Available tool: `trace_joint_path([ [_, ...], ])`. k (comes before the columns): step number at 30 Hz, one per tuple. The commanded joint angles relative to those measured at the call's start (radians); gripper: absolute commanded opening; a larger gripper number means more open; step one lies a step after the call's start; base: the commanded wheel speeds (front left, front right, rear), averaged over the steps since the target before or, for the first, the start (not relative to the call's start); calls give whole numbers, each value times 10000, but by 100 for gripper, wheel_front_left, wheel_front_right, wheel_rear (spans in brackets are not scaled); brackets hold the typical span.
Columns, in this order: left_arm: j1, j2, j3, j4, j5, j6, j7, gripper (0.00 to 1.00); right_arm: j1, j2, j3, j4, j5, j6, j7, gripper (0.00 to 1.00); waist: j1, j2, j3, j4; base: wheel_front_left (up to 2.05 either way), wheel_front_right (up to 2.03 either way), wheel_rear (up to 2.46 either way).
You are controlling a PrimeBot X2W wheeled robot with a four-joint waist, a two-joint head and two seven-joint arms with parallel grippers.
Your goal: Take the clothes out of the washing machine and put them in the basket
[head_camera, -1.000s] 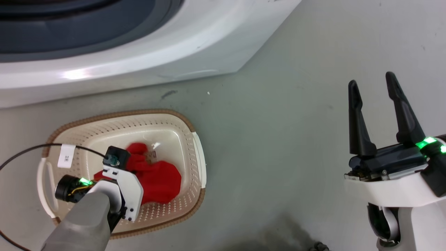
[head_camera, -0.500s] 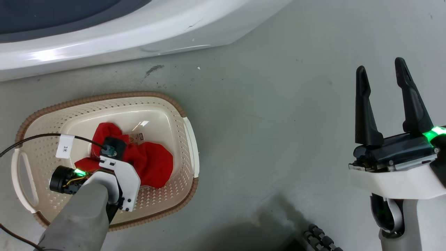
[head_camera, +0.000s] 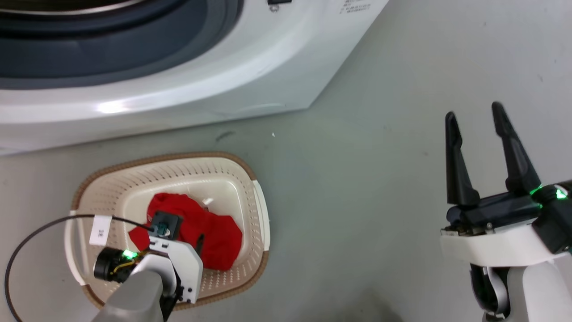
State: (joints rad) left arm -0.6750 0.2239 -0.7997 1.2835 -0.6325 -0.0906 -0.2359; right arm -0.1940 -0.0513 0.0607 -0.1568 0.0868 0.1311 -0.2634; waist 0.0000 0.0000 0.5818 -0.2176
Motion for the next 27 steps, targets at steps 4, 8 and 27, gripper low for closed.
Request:
trace_joint_path([
  [4,577,-206,151,-238,-115,-3,-255,100,543,17,-17,144,-180,-8,-20,100,0,0,-1310,430,0,0,0],
  [8,991,-93,717,-1310,-146,346,-307,100,960,17,-76,206,-294,-8,-20,100,0,0,-1940,658,0,0,0],
  [27,4701,-473,5994,-8407,2850,1617,-295,100,2241,19,-67,463,-495,-7,-20,100,0,0,-4068,1109,0,0,0],
])
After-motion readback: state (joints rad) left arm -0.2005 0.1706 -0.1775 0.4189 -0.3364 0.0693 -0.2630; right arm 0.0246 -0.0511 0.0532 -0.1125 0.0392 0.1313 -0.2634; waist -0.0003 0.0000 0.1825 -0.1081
